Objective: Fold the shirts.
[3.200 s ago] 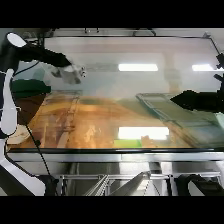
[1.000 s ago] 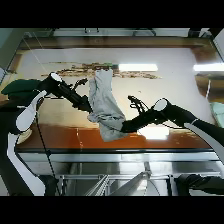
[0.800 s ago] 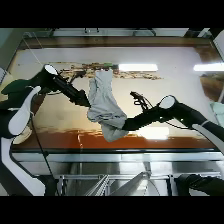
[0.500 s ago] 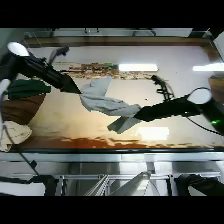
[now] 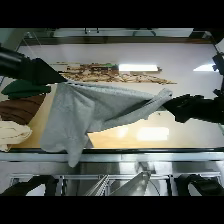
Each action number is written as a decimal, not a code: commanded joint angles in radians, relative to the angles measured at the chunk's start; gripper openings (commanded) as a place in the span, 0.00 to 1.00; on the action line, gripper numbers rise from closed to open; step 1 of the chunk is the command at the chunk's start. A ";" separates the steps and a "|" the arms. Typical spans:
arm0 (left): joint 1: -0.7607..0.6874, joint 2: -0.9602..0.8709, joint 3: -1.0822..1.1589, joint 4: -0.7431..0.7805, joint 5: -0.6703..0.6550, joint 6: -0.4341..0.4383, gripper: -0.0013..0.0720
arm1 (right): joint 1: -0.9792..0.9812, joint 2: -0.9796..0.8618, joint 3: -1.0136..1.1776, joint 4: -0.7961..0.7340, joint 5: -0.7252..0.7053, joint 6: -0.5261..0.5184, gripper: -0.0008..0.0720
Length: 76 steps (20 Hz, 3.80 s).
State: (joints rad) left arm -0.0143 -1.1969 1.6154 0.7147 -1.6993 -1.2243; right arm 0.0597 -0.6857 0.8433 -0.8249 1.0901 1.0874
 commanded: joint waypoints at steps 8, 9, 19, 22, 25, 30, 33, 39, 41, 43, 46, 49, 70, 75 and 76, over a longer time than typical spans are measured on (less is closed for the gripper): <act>0.083 -0.607 -0.105 -0.045 -0.016 0.119 0.78 | -0.058 -0.668 0.048 -0.051 -0.199 0.023 0.68; 0.111 -0.640 -0.073 -0.084 -0.055 0.101 0.78 | -0.086 -0.686 0.072 -0.051 -0.157 0.027 0.72; 0.248 -0.137 -0.838 -0.060 0.105 0.105 0.70 | -0.433 -0.717 0.138 0.106 0.069 0.020 0.63; 0.248 -0.031 -1.026 -0.027 0.173 0.105 0.70 | -0.425 -0.822 0.138 0.210 0.069 0.008 0.49; 0.248 0.068 -1.131 -0.026 0.259 0.105 0.70 | -0.419 -0.954 0.138 0.375 0.091 0.008 0.65; 0.248 0.184 -1.195 -0.026 0.301 0.105 0.70 | -0.417 -1.086 0.138 0.581 0.100 -0.019 0.68; 0.248 0.223 -1.234 -0.025 0.391 0.105 0.70 | -0.402 -1.111 0.142 0.654 0.096 -0.050 0.37; 0.248 0.093 -1.249 -0.025 0.528 0.106 0.70 | -0.397 -1.114 0.158 0.662 0.105 -0.071 0.03; 0.248 0.008 -1.249 -0.028 0.552 0.133 0.70 | -0.396 -1.114 0.158 0.653 0.105 -0.072 0.03; 0.246 -0.067 -1.234 -0.037 0.585 0.156 0.70 | -0.395 -1.114 0.158 0.654 0.108 -0.081 0.03; 0.212 -0.172 -1.142 -0.038 0.593 0.171 0.70 | -0.395 -1.114 0.158 0.654 0.120 -0.097 0.03; 0.137 -0.244 -1.038 -0.092 0.639 0.180 0.70 | -0.394 -1.114 0.158 0.654 0.122 -0.097 0.03; 0.824 0.555 -0.292 -1.294 0.046 0.157 0.05 | -0.757 0.138 0.291 0.933 0.219 -0.325 0.03; 0.704 0.357 -0.116 -1.223 0.008 0.077 0.05 | -0.756 0.199 0.535 0.616 -0.028 -0.262 0.03; 0.687 0.304 -0.098 -1.148 -0.008 0.065 0.05 | -0.756 0.179 0.536 0.576 -0.035 -0.238 0.03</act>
State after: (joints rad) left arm 0.7097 -0.7860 1.4303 -0.4992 -1.6676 -1.1095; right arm -0.6888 -0.5301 1.2987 -0.0734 1.1873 0.7918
